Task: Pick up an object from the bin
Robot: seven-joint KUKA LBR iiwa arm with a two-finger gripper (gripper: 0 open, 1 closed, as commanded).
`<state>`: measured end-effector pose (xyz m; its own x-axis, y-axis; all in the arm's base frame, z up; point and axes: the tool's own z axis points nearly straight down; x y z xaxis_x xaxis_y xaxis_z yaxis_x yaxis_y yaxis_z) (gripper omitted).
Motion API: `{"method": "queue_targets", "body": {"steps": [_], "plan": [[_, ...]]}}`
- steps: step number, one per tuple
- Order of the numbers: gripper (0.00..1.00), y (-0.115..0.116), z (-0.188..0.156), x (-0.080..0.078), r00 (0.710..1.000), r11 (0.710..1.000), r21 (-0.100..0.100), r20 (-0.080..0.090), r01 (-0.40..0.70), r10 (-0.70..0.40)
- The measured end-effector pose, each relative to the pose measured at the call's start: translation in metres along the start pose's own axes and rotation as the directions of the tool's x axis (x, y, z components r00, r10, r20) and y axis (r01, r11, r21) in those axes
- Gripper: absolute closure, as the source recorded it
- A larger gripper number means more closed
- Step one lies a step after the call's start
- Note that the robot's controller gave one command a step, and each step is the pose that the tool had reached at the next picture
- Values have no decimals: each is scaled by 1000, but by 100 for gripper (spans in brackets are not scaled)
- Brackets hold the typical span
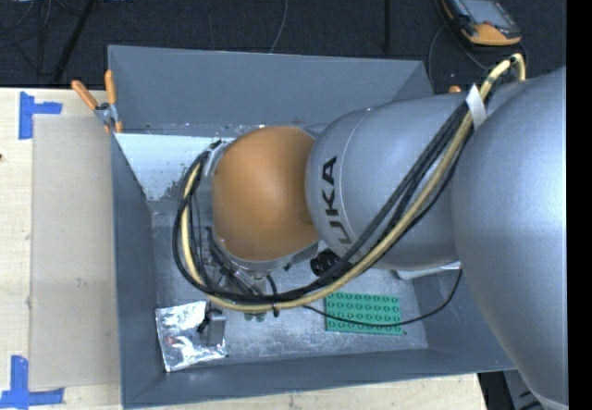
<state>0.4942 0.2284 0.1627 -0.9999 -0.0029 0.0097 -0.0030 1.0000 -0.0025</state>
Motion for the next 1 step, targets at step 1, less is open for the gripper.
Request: {"method": "queue_targets", "body": {"steps": [1], "plan": [[100, -1, -4, -2, 1000, 1000, -2, 7, -6, 6]]}}
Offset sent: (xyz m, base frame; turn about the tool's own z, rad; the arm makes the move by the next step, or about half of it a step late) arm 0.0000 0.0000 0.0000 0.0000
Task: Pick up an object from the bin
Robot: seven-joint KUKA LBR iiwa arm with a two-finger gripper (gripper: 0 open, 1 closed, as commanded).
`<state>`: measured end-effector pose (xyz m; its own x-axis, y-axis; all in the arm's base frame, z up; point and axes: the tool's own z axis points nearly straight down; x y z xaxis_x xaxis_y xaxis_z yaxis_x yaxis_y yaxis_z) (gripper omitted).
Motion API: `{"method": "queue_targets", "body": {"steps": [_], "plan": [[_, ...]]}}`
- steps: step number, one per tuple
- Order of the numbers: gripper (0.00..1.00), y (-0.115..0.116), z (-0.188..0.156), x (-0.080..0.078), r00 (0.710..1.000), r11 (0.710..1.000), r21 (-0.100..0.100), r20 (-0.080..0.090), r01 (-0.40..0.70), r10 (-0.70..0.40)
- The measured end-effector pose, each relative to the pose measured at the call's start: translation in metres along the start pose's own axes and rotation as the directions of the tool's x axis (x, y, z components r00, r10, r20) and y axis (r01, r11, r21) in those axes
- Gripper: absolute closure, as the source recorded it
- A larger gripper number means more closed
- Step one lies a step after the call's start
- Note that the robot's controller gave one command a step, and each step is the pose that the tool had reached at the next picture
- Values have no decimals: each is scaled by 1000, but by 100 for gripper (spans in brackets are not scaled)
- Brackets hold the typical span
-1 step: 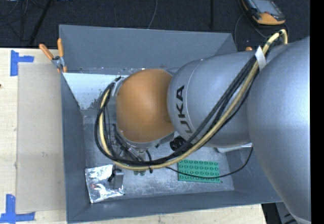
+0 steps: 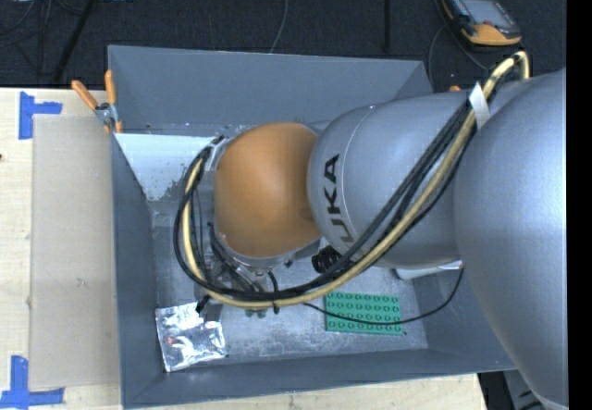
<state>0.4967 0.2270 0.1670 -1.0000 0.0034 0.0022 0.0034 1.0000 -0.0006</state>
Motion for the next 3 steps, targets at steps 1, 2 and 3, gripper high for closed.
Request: {"method": "queue_targets", "body": {"steps": [1, 2, 3], "plan": [[0, 0, 0, 0, 1000, 1000, 0, 0, -2, 2], [0, -15, 99, -4, 765, 765, -1, -3, 644, -644], [100, -15, 97, -5, 767, 767, 0, 0, 641, -641]]}}
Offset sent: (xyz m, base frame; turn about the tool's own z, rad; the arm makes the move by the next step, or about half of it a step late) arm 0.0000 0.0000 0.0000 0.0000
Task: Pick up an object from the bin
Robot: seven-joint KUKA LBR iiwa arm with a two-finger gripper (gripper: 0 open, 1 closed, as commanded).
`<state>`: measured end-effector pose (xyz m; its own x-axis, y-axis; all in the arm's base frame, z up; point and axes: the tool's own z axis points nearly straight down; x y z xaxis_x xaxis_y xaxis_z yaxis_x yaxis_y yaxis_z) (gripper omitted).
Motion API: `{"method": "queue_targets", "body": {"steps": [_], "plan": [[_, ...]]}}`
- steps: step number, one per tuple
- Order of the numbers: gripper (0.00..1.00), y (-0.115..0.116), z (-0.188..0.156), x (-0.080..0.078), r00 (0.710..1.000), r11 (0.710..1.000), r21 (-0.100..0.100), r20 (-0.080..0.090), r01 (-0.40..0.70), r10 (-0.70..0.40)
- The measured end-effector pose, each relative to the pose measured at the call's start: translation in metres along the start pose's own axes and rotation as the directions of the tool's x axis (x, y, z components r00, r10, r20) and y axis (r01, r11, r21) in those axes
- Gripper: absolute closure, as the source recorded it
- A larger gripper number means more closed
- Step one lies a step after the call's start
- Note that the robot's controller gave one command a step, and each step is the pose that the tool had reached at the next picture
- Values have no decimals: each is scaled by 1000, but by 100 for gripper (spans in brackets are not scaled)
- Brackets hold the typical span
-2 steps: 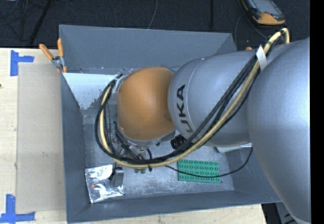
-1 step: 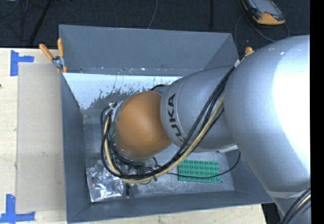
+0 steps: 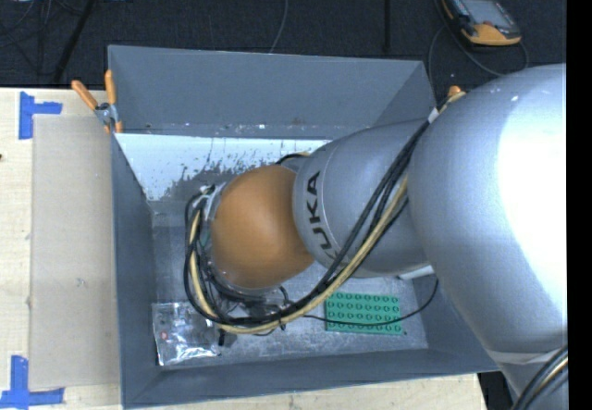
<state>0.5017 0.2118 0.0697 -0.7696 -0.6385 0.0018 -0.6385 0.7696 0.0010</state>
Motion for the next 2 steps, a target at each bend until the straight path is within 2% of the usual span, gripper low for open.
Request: {"method": "queue_targets", "body": {"steps": [1, 2], "plan": [[100, 6, -78, 6, 1000, 1000, 3, 9, 7, -7], [0, 5, -73, 8, 1000, 1000, 0, 1, 4, -4]]}}
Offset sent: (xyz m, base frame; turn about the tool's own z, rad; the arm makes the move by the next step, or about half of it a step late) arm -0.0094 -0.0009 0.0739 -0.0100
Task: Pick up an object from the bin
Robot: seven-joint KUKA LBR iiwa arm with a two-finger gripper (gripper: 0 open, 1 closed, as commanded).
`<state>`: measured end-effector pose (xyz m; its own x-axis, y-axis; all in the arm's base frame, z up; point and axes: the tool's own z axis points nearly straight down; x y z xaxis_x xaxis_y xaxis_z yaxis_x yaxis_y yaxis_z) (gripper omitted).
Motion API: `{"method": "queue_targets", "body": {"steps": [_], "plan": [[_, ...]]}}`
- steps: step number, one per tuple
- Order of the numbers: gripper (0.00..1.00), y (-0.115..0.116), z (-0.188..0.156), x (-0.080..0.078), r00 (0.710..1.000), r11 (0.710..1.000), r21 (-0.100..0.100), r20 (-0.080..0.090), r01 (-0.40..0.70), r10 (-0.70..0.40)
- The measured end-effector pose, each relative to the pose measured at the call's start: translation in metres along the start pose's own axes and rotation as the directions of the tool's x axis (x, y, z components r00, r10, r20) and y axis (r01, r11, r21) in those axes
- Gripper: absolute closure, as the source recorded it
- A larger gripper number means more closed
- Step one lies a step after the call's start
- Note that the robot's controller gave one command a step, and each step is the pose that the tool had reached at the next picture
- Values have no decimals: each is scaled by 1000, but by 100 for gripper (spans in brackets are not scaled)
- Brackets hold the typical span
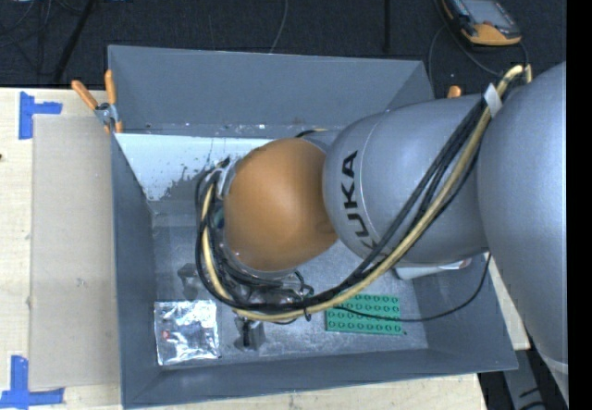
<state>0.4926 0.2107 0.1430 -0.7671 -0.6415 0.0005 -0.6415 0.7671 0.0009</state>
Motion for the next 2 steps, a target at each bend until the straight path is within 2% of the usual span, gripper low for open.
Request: {"method": "queue_targets", "body": {"steps": [1, 2], "plan": [[0, 10, 70, -18, 951, 951, -3, -3, 309, -309], [0, 39, 74, -8, 751, 751, -2, -3, 660, -660]]}}
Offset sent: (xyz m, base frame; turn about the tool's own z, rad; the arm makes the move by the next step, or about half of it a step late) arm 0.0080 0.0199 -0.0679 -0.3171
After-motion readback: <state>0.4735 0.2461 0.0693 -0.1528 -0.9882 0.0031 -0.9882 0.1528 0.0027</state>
